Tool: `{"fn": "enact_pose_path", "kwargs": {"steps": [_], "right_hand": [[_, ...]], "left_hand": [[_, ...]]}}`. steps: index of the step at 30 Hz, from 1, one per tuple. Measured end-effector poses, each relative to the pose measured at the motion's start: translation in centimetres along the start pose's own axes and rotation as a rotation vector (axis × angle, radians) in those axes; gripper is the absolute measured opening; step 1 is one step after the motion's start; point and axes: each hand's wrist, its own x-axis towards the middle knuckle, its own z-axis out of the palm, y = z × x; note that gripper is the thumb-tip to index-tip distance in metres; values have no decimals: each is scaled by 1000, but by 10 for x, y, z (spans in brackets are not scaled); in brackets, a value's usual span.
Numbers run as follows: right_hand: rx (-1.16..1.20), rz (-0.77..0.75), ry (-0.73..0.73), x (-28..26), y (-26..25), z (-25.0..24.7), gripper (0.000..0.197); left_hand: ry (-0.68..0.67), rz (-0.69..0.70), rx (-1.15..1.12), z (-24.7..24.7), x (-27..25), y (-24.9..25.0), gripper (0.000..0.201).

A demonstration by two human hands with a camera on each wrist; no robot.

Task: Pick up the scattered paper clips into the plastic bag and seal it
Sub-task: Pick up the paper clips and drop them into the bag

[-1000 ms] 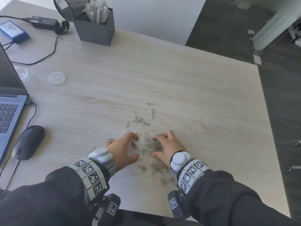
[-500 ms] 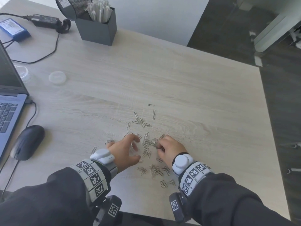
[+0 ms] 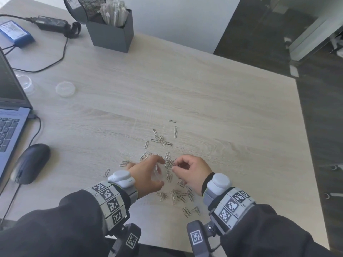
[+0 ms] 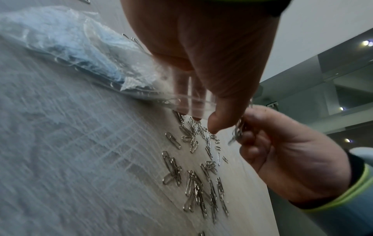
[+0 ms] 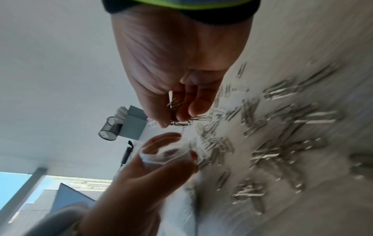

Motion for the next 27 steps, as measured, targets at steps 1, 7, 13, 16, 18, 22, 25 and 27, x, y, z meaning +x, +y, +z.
{"fn": "enact_pose_path", "kwargs": {"steps": [1,7,13,16,18,22,25,27], "right_hand": [[33,-3,-20,0,-8,4,5],[-68,-49,-120,6,-28,25,10],[-221,-119,-178,4,-31,16,17],[-183,-124,-128,8,-33,6,14],[-198,-128,-46,15,-31,-3,11],[-470,-165,29,52,-24,-19,29],[-638,-200,-17,89,-25,-25,50],[-720,-214,-56,110,-28,-25,63]], "left_hand": [[-4,0,0,0,0,2,51],[-16,-18,-19,-5,-2,9,48],[-14,1,-169,-10,-5,-2,51],[21,-15,-206,-14,-4,-11,48],[17,-15,-217,-17,-5,-14,48],[8,-24,-244,-27,-6,-24,46],[6,-61,-303,-33,-8,-33,43],[11,-81,-343,-35,-9,-36,41]]}}
